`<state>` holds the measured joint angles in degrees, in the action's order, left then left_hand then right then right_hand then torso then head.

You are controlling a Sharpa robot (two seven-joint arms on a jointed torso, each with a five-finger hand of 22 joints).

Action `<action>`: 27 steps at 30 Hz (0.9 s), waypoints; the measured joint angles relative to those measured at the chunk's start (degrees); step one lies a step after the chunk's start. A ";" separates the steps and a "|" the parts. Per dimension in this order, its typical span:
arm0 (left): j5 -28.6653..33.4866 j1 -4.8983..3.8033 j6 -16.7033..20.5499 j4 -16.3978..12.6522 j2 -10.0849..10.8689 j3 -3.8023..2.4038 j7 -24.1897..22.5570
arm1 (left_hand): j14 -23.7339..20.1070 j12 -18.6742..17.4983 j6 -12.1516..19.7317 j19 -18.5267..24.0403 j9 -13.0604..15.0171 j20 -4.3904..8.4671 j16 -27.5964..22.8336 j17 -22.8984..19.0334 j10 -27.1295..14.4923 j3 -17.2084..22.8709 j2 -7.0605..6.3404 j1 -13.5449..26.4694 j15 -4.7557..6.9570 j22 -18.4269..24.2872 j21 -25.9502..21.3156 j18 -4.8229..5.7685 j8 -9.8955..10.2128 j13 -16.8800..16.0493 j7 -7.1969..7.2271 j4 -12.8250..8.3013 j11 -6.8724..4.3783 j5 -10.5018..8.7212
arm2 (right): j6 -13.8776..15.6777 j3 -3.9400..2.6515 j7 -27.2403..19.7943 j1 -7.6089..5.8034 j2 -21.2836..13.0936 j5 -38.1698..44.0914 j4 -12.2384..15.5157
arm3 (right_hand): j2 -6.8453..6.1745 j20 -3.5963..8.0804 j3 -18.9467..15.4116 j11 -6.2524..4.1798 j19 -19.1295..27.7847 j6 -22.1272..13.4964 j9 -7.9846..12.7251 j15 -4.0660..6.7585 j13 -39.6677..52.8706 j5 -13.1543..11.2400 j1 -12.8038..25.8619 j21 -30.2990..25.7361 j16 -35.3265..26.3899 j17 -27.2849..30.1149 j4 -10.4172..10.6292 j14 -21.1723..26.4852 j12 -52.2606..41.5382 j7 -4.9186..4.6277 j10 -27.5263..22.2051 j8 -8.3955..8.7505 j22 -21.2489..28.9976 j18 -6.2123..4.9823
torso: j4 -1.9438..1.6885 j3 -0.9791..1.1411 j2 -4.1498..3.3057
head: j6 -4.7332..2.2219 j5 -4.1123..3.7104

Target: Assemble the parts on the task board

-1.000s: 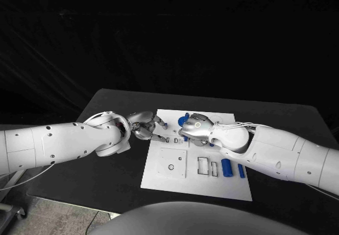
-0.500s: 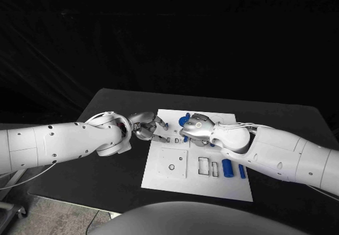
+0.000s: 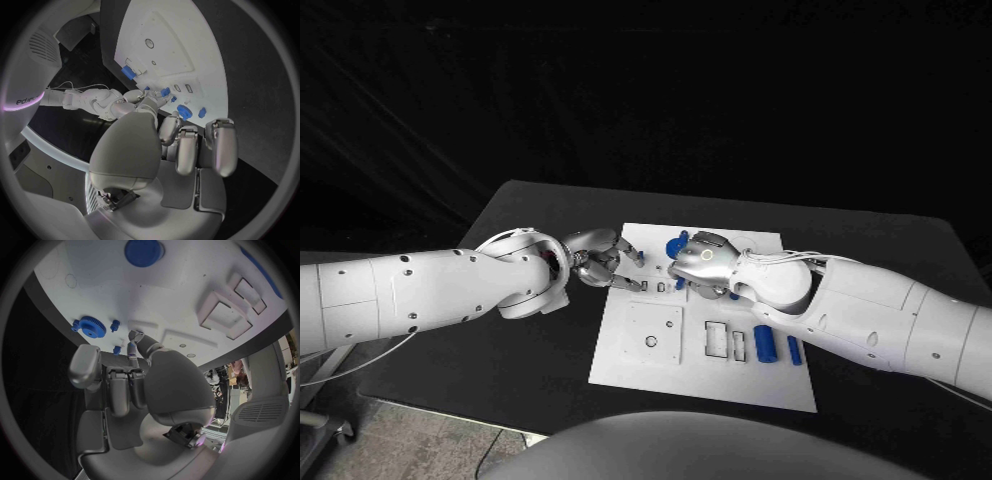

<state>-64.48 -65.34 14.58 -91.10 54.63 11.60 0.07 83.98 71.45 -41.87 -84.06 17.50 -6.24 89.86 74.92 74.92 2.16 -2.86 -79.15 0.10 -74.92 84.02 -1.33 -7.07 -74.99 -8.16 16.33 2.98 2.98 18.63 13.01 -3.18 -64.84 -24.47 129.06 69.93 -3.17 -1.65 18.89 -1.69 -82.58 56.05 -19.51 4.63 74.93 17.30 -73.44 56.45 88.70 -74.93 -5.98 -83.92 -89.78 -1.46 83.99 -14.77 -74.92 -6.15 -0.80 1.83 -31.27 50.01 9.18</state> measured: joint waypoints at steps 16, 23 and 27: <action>0.30 0.00 -0.40 0.11 -0.06 0.03 0.26 | 0.00 0.00 0.00 0.00 0.01 0.00 0.00 -0.01 0.00 0.00 0.00 0.00 0.00 0.01 0.00 0.00 0.00 0.00 0.00 0.00 0.00 0.00 | 0.02 0.00 0.42 0.00 -0.54 -0.96 0.11 | -1.17 0.22 -2.05 -0.83 -0.22 -10.27 4.60 0.43 0.00 -5.35 1.10 -0.72 0.00 0.01 2.05 -0.02 0.00 1.78 0.01 9.06 0.01 -0.01 | -0.02 -0.02 0.01 | 0.00 0.12; 0.50 0.00 -0.61 0.23 -0.06 0.03 0.40 | 0.00 0.00 0.00 0.00 0.01 0.00 0.00 -0.01 0.00 0.00 0.00 0.00 0.00 0.01 0.00 0.00 0.00 0.00 0.00 0.00 0.00 0.00 | 0.22 -0.01 0.60 0.00 -0.86 -1.54 0.48 | -1.46 0.22 -2.91 -0.83 -0.22 -10.92 5.69 0.62 0.00 -6.81 0.81 -1.10 0.00 0.01 2.91 -0.21 0.00 2.40 0.02 9.71 0.02 -0.01 | -0.02 -0.02 0.01 | 0.00 0.20; 0.60 0.00 -0.65 0.24 -0.07 0.04 0.44 | 0.00 0.00 0.01 0.00 0.01 0.00 0.00 -0.01 0.00 0.00 0.00 0.00 0.00 0.01 0.00 0.00 0.00 0.00 0.00 0.00 0.00 0.00 | 0.90 -0.01 0.86 -0.19 -1.88 -1.96 1.54 | -1.76 0.22 -3.35 -0.82 -0.22 -10.92 5.96 0.62 0.00 -7.33 1.11 -1.32 -0.07 0.02 3.35 -0.21 0.00 2.41 0.01 9.71 0.02 -0.01 | -0.02 -0.02 0.01 | 0.00 0.26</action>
<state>-63.88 -65.34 13.92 -90.86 54.56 11.63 0.51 83.98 71.45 -41.86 -84.05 17.51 -6.24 89.86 74.91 74.92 2.16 -2.86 -79.15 0.10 -74.90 84.02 -1.32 -7.07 -74.99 -8.16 16.33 2.98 2.98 19.53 13.00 -2.32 -65.03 -26.35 127.10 71.47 -4.93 -1.43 15.54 -2.51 -82.80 45.14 -13.55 5.25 74.93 9.97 -72.33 55.13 88.63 -74.92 -2.63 -84.12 -89.78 0.94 84.00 -5.06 -74.90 -6.16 -0.82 1.81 -31.26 50.01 9.44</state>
